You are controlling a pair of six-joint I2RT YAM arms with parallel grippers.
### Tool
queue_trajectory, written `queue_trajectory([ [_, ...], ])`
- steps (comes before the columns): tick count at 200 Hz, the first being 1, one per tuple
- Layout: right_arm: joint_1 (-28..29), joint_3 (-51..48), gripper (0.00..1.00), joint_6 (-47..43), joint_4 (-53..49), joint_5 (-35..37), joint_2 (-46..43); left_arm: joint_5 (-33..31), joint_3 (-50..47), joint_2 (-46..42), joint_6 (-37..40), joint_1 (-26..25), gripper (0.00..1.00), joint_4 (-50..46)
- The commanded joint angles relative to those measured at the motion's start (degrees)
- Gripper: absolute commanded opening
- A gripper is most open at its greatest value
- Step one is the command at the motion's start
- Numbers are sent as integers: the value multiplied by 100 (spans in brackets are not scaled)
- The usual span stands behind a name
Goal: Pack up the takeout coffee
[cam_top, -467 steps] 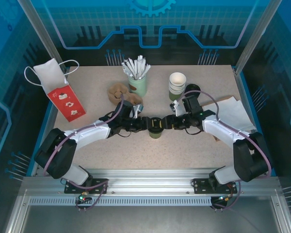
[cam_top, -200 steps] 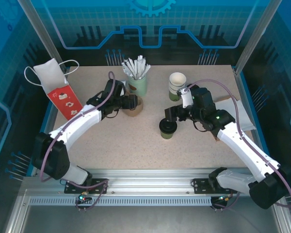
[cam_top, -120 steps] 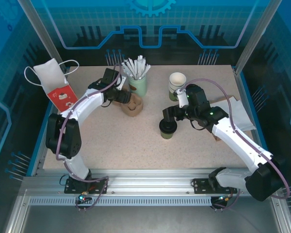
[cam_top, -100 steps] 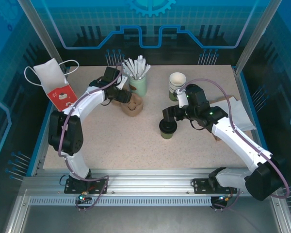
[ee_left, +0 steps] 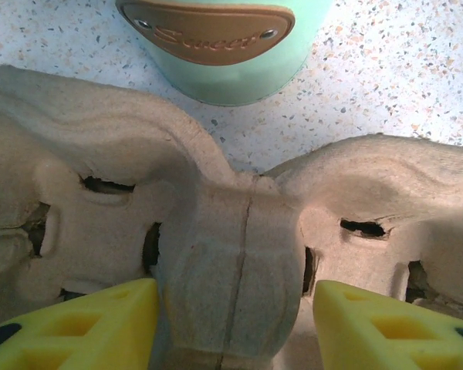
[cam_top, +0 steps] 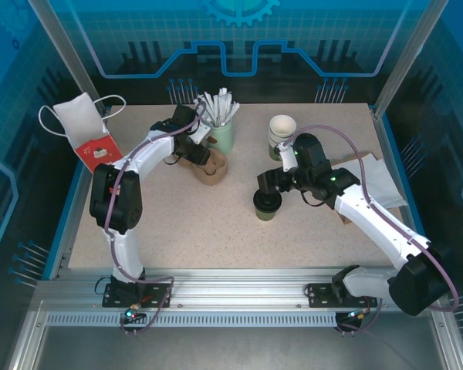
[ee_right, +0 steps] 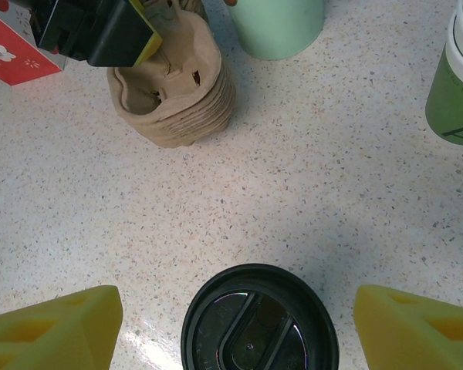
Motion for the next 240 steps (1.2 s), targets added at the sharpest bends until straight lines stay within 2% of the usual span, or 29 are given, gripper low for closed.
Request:
queue_trajectory([
  [1,93,26,80,9,-22,13,83,21,227,121,124,60,53,-177],
  [38,121,-23,80,35,-22,13,99,142,306,157,90,62,45,-241],
  [73,130,-31,80,35,-49,27,109,128,370,131,97,62,42,-323],
  [152,141,-82,80,38,-57,0,120,-1,381,-207,66,75,44,-399],
  [240,151,-50,80,49,-84,4,130,89,478,-49,97,150,46,-648],
])
